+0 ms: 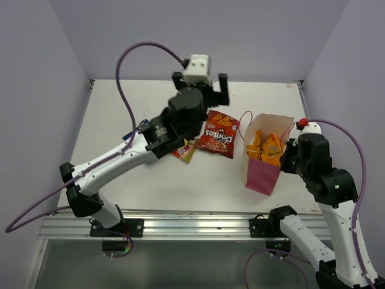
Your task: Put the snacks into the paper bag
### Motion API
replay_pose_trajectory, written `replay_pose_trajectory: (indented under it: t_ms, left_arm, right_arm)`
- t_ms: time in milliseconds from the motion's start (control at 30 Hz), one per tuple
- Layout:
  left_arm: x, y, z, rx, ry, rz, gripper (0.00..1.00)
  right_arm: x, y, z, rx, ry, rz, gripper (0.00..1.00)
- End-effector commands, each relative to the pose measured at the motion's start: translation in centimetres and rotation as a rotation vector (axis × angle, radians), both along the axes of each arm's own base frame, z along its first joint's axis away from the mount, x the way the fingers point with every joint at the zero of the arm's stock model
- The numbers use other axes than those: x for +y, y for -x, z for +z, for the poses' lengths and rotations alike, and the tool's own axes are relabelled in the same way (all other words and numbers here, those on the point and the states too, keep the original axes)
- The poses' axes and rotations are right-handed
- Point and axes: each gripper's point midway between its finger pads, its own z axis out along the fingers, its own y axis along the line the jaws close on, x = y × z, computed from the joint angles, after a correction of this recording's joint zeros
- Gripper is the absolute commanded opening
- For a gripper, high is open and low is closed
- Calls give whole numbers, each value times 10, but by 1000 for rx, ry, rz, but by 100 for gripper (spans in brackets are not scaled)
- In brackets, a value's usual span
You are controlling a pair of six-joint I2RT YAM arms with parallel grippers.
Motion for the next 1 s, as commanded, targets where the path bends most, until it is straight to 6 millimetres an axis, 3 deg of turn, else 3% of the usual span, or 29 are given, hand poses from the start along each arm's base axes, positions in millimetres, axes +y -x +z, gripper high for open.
replay_pose_trajectory:
  t_ms: [0, 33, 67, 133, 233, 267, 300, 333, 567, 767, 967]
  left_arm:
    - [62, -84, -75, 142, -48, 211, 96]
    - [62, -99, -95, 194, -62, 207, 96]
    - [61, -116, -134, 283, -139, 212, 97]
    - [55, -140, -185, 390, -183, 133, 98]
    - [37, -151, -215, 422, -171, 28, 100]
    - [30, -156, -233, 452, -182, 10, 100]
    - [22, -159, -236, 464, -167, -29, 100]
    - [16, -163, -259, 512, -176, -42, 100]
    - [-1, -168, -333, 685, -179, -113, 100]
    - [3, -149, -392, 814, -206, -123, 100]
    - [2, -139, -407, 853, -214, -155, 87]
  right_arm:
    - [1, 0, 3, -2, 7, 23, 0]
    - [1, 0, 4, -5, 9, 25, 0]
    - [2, 0, 3, -2, 9, 25, 0]
    - [1, -1, 3, -2, 11, 19, 0]
    - [0, -1, 4, -2, 11, 14, 0]
    - [0, -1, 4, -2, 12, 15, 0]
    - [0, -1, 2, 2, 12, 12, 0]
    - [-1, 0, 2, 3, 13, 9, 0]
    - [-2, 1, 0, 9, 15, -1, 0]
    - [-2, 0, -1, 12, 14, -5, 0]
    - [0, -3, -2, 15, 12, 0, 0]
